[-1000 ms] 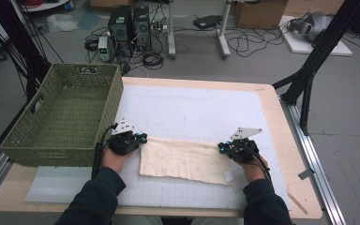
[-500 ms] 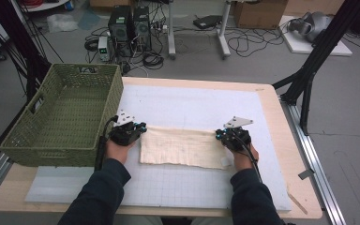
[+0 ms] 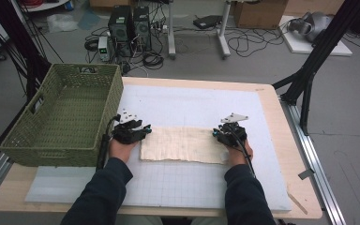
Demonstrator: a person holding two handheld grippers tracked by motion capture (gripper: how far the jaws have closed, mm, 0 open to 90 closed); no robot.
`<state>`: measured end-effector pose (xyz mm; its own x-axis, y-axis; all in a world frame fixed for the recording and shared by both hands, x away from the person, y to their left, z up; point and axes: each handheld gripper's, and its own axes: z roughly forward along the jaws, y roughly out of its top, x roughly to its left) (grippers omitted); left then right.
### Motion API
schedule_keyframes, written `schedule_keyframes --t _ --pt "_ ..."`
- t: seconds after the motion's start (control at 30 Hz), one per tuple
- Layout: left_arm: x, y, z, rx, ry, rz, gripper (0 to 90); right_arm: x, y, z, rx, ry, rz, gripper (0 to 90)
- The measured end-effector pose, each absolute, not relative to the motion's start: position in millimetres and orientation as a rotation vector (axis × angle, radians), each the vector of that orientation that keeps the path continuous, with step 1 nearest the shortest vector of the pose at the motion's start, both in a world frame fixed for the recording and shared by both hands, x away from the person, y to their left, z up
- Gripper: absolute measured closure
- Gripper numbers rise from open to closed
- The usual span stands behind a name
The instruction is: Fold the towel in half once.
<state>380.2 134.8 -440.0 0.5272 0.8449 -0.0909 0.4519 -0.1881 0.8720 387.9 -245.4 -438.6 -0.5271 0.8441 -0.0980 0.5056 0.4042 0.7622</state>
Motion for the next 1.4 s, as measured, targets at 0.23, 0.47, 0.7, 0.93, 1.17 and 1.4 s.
schedule_keyframes --t 0.23,0.47,0.7,0.93,1.17,1.4 --pt "359 137 -436 1.830 0.988 0.460 60.6 373 -255 -420 1.118 2.144 1.086 51.8" --pt "342 131 -439 1.922 0.904 0.376 68.6 345 -252 -415 0.978 2.278 1.199 63.6" --pt "331 128 -448 1.971 0.895 0.302 67.7 325 -245 -433 0.954 2.429 1.187 63.8" --pt "326 125 -450 2.056 0.892 0.367 73.1 323 -254 -445 0.985 2.423 1.047 67.6" --pt "321 132 -450 2.025 0.934 0.378 69.5 318 -274 -440 1.131 2.309 1.091 61.4" --pt "324 137 -452 2.008 1.039 0.441 47.4 317 -276 -448 1.210 2.320 1.080 59.8"
